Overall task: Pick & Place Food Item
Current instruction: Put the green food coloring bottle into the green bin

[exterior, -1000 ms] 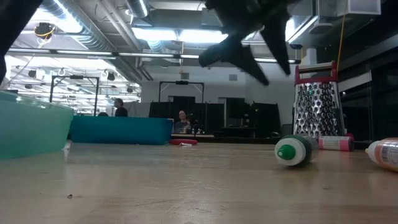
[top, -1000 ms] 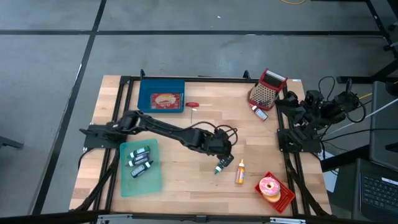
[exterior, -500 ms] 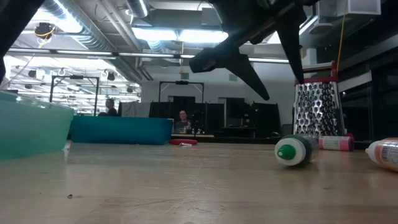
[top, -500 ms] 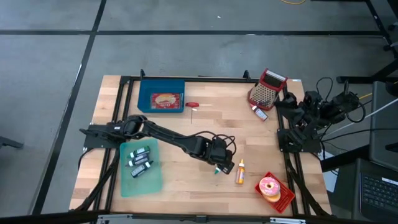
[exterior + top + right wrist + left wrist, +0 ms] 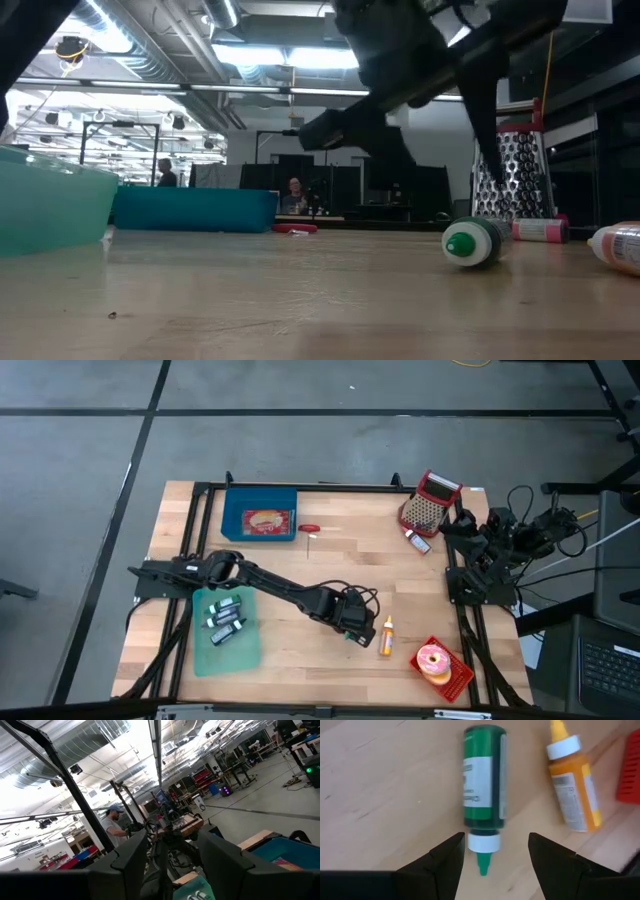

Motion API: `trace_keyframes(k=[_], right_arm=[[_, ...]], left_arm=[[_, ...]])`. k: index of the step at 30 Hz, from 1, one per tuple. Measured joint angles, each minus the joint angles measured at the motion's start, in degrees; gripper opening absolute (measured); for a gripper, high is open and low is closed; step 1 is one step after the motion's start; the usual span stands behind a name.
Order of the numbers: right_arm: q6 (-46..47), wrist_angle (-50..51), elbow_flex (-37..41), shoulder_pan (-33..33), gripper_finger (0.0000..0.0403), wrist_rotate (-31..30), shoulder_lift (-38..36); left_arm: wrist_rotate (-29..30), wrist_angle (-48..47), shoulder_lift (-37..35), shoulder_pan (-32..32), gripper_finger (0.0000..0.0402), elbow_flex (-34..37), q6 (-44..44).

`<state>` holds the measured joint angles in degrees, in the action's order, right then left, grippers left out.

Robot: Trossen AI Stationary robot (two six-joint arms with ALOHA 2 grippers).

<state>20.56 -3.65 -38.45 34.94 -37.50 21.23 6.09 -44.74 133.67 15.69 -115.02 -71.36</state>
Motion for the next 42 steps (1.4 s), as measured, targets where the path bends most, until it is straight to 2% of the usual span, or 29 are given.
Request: trace_keyframes(k=[11,19,23,30,38,42], right_arm=[[0.0,-0.1,0.0,0.0,0.0181,0.9,0.0],[0.1,-0.1,0.0,0.0,0.0180,0.9,0.0],[0.1,-0.1,0.0,0.0,0.0180,0.9,0.0],[0.2,-0.1,0.0,0.0,0.0180,0.9,0.0],[0.0,-0.1,0.0,0.0,0.0180,0.9,0.0],[0.0,-0.1,0.0,0.0,0.0180,0.8,0.0]], left_arm=[[-4.6,0.7,3.1,0.0,0.0215,0.0,1.1],[-4.7,1.5,5.2,-0.1,0.0210,-0.2,0.3],[-4.7,1.2,5.9,-0.4,0.0185,-0.3,0.2],[-4.8,1.2,6.1,-1.3,0.0109,-0.2,2.7],[-5.4,3.0,5.4,-2.3,0.0108,0.0,4.1],[-1.8,5.9,4.3,-2.8,0.0108,0.3,4.9]])
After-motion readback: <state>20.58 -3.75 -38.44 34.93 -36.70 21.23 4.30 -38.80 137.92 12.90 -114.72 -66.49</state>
